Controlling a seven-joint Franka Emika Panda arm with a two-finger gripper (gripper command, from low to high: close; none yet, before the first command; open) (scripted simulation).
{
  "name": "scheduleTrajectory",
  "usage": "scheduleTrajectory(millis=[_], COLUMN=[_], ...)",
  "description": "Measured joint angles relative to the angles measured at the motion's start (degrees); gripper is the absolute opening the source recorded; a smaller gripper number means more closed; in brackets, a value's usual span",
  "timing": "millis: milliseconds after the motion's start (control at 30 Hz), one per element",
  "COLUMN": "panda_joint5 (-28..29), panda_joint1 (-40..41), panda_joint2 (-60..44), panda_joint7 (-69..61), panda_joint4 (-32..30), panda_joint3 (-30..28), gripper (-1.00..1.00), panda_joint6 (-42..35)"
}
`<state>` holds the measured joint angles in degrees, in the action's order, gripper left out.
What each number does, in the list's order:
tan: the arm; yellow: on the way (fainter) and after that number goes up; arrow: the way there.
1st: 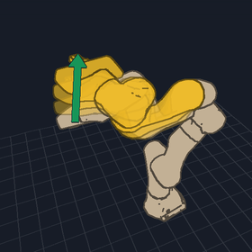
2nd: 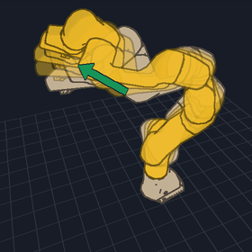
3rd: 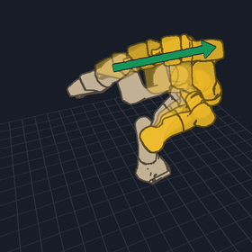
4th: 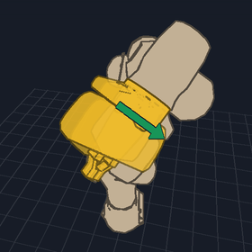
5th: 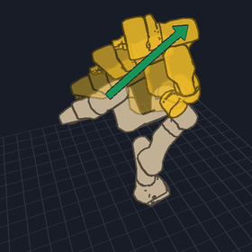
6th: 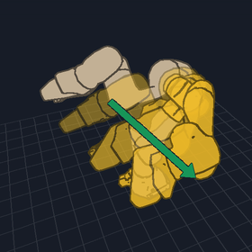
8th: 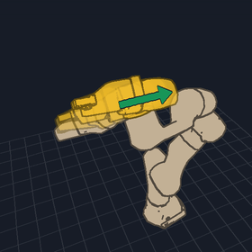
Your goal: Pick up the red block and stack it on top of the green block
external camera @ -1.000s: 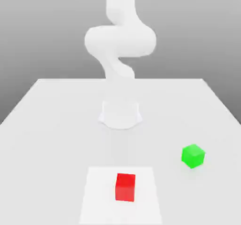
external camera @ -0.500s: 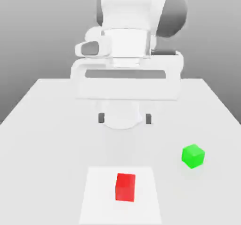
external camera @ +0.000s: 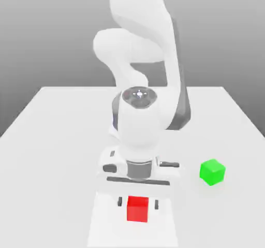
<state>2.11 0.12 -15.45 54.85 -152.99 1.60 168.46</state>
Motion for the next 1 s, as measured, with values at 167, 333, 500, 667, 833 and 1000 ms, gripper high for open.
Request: scheduleTrajectory(millis=[167,333,500,667,833,1000], panda_joint5=[0.02,-1.57,-4.75,-7.22,-8.66,-8.02], panda_joint1=[0.14,0.34,-7.49,-15.40,-22.43,-27.73], panda_joint2=[1.10,10.55,15.84,20.21,24.36,25.21], panda_joint7=[0.06,-1.50,-12.15,-23.68,-34.52,-41.62], panda_joint4=[-0.17,-1.64,-4.13,-6.79,-9.51,-11.49], panda_joint3=[0.17,1.16,5.17,7.72,11.08,13.86], gripper=[-1.00,-1.00,-1.00,-1.00,-1.00,-1.00], panda_joint6=[-0.94,-8.91,-11.51,-13.11,-14.53,-13.55])
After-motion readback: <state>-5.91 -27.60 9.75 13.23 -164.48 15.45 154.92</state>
